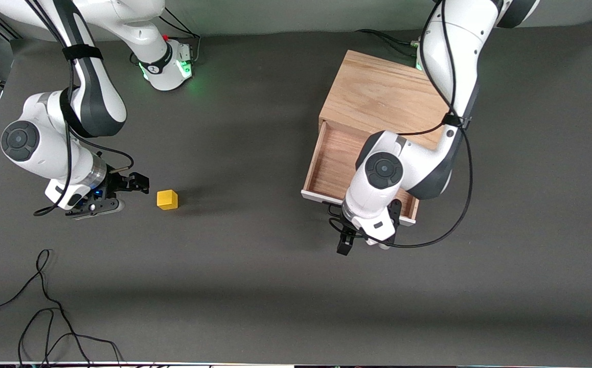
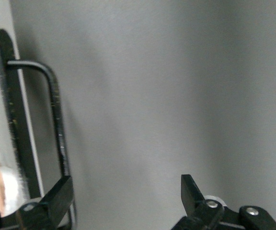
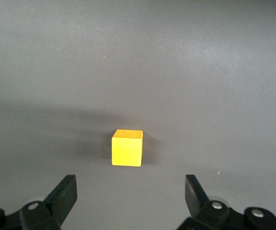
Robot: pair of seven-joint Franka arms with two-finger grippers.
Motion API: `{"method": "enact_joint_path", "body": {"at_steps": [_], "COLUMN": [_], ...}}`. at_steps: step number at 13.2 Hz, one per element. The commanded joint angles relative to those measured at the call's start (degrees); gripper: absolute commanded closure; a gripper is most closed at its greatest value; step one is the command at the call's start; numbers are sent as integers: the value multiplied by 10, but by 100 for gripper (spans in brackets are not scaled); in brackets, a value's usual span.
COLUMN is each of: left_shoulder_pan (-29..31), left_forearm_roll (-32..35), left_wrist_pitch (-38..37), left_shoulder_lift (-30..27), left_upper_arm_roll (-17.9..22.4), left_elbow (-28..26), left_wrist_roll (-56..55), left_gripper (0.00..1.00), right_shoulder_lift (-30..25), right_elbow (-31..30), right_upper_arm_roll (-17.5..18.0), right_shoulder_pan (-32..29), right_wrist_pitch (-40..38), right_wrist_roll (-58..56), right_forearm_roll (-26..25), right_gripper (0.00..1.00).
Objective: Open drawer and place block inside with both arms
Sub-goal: 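Pull the drawer fully open with the left gripper while the right gripper nears the cube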
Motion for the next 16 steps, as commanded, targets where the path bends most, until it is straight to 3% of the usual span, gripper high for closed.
{"method": "enact_joint_path", "body": {"at_steps": [1, 5, 8, 13, 16], "left_shoulder_pan": [3, 4, 22, 39, 81], "left_forearm_roll": [4, 4, -3, -3, -5], "left_wrist_pitch": [-36, -55, -106, -125, -194], "left_shoulder_lift": [-19, -41, -72, -84, -111], "left_upper_arm_roll": [-4, -6, -5, -5, -9], "left_elbow": [10, 10, 9, 9, 7], "left_wrist_roll": [5, 7, 74, 107, 220], "left_gripper": [0, 0, 0, 0, 0], "right_shoulder_lift": [-12, -4, 8, 33, 47], "right_elbow": [-6, -6, -12, -71, -121], "right_upper_arm_roll": [0, 0, 0, 1, 1], "right_shoulder_pan": [3, 3, 5, 26, 41], "right_wrist_pitch": [4, 11, 36, 139, 211], "right_wrist_roll": [2, 10, 10, 11, 45], "right_forearm_roll": [-2, -1, -1, -1, -2], "right_gripper": [0, 0, 0, 0, 0]}}
